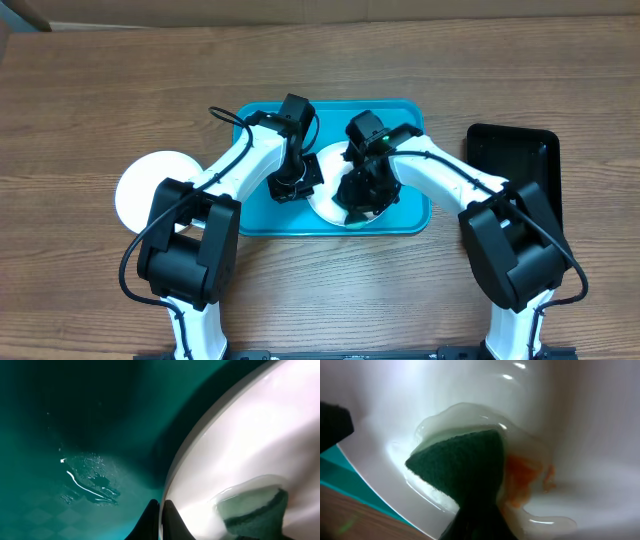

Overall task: Clean dirty plates on tray and stack at the side
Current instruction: 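Scrub the sauced plate with the sponge in the right gripper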

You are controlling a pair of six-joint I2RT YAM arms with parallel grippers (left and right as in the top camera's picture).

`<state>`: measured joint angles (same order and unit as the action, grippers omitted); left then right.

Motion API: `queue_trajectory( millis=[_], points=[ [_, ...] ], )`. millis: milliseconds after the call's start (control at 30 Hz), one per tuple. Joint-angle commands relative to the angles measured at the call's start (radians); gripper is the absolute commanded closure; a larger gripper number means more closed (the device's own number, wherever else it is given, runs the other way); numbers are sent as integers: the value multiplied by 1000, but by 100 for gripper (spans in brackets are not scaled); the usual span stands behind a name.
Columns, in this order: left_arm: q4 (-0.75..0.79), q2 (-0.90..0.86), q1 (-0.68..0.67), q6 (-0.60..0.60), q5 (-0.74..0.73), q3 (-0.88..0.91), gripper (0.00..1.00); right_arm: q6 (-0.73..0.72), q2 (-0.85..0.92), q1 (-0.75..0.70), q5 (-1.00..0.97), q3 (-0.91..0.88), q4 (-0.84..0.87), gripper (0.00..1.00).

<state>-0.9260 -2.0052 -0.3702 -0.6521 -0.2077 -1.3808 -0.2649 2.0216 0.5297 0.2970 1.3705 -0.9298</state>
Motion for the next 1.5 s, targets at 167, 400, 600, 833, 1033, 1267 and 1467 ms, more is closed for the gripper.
queue_trajectory(
  millis=[167,400,600,833,1033,1267,1467],
  points=[
    [-39,-15,-3,10,62,11,96,-51,53,-141,-114,39,-1,96],
    [-39,-15,-3,12,62,11,96,-51,53,-179,-31,39,61,96],
    [-39,-15,-3,21,61,11,96,95,41,-162,185,83,2,96],
    [-39,-15,-3,21,61,11,96,84,-42,-161,112,165,-29,96],
    [-39,-15,-3,21,61,11,96,83,-56,-147,7,163,-48,96],
    [-39,-15,-3,21,61,11,96,82,-28,-143,-61,108,-18,96],
    [-39,-15,-3,21,59,11,96,48,23,-142,-37,69,23,96]
  ],
)
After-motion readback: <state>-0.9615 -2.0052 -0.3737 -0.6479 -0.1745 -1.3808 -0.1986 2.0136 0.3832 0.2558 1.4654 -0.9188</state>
